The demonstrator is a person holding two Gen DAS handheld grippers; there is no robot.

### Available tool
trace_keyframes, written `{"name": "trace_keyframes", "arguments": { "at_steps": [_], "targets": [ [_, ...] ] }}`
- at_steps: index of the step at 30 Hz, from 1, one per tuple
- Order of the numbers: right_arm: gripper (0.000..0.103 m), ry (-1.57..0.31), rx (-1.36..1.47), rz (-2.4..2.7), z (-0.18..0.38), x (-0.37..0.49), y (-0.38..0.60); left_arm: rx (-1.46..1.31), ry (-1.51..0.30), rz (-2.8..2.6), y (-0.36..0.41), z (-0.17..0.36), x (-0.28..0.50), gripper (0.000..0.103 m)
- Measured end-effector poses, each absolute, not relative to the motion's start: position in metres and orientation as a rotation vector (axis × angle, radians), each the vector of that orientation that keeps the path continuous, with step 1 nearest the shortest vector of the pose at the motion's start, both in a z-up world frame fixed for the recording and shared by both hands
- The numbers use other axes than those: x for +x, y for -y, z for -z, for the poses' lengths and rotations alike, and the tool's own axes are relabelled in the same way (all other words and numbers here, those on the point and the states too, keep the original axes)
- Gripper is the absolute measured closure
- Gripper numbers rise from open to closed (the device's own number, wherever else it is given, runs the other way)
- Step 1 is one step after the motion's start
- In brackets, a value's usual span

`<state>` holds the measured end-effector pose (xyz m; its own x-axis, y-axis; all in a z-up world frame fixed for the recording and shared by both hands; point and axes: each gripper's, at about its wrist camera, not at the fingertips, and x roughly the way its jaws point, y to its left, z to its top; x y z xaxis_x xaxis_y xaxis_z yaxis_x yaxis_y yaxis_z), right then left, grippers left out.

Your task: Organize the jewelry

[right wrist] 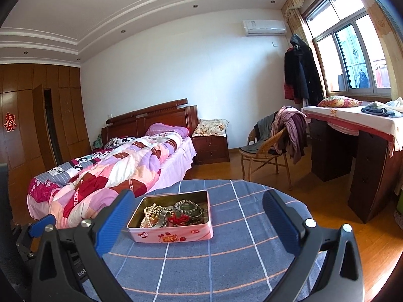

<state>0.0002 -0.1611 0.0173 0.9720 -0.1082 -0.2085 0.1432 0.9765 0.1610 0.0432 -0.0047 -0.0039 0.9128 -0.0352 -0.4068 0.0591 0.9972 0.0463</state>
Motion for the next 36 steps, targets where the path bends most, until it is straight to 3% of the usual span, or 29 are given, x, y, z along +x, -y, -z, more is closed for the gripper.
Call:
{"name": "trace_keyframes", "arguments": {
  "at_steps": [36],
  "targets": [
    [0.0,-0.183,0.177,0.14,-0.0238,-0.0055,0.1596,0.059,-0.405,0.001,0.0011,-0.0033,0.0444,0.013]
  ]
}}
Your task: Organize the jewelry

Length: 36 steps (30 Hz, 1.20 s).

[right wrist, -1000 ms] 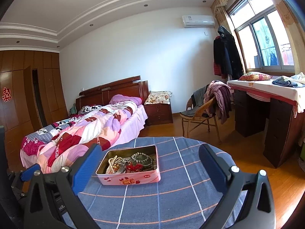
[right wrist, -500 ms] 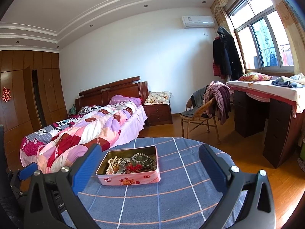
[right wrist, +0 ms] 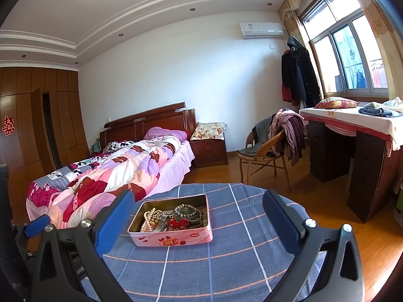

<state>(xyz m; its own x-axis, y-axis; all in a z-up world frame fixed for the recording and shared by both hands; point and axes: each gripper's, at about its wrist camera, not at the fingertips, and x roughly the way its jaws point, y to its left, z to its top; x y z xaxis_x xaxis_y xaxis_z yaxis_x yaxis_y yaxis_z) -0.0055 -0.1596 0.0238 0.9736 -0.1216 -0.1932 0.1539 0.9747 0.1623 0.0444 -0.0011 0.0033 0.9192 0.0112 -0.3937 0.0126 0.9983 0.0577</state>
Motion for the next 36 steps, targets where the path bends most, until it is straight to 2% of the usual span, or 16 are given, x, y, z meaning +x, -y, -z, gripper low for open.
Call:
{"name": "trace_keyframes", "arguments": {
  "at_steps": [36],
  "targets": [
    [0.0,-0.22,0.182,0.136,-0.0198,-0.004,0.161,0.059,-0.474,0.026,-0.0012,0.0041,0.0513,0.013]
  ]
}}
